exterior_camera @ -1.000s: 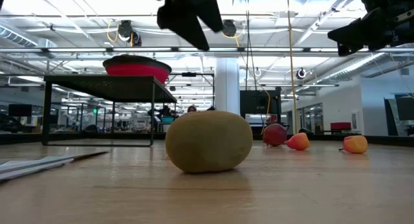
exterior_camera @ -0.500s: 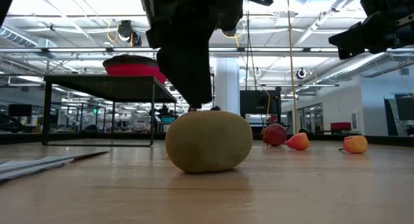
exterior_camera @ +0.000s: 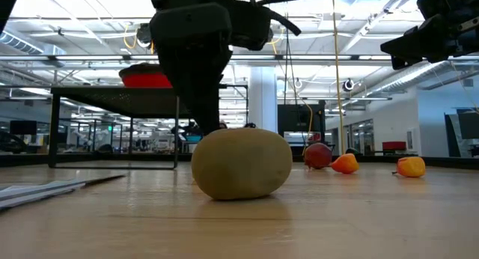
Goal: Pick & Place Fruit
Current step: Put the peach into the red strainer bowl on the shelf
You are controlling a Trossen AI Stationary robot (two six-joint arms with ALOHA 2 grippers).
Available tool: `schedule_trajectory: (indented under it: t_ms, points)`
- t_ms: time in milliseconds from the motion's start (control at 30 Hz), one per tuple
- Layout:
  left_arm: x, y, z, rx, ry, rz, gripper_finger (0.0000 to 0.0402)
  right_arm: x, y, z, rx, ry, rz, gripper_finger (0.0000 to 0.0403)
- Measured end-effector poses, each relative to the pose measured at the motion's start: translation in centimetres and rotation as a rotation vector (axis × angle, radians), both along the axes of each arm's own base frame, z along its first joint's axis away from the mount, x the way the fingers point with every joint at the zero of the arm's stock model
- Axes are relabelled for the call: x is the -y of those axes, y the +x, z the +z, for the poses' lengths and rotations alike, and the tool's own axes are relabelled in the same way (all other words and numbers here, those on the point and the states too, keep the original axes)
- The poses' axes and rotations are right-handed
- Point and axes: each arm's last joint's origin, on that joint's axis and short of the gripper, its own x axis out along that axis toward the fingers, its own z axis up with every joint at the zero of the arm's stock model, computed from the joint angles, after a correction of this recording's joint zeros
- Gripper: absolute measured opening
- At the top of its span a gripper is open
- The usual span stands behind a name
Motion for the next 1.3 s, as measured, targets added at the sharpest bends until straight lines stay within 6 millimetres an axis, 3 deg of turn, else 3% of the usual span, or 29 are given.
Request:
schedule_trajectory:
  t_ms: [700, 1167, 1300]
  points:
    - [-2.2, -0.4, -3.8, -0.041, -0.079, 0.014, 0.0298, 0.0, 0.0, 0.0, -0.001, 0.000, 0.000, 0.0000]
    - [-2.2, -0.3, -3.9, -0.030, -0.063, -0.023, 0.0298, 0.0, 0.0, 0.0, 0.000, 0.000, 0.000, 0.0000]
    - [-2.2, -0.3, -3.9, -0.031, -0.060, -0.035, 0.0276, 0.0, 0.0, 0.0, 0.000, 0.000, 0.000, 0.0000]
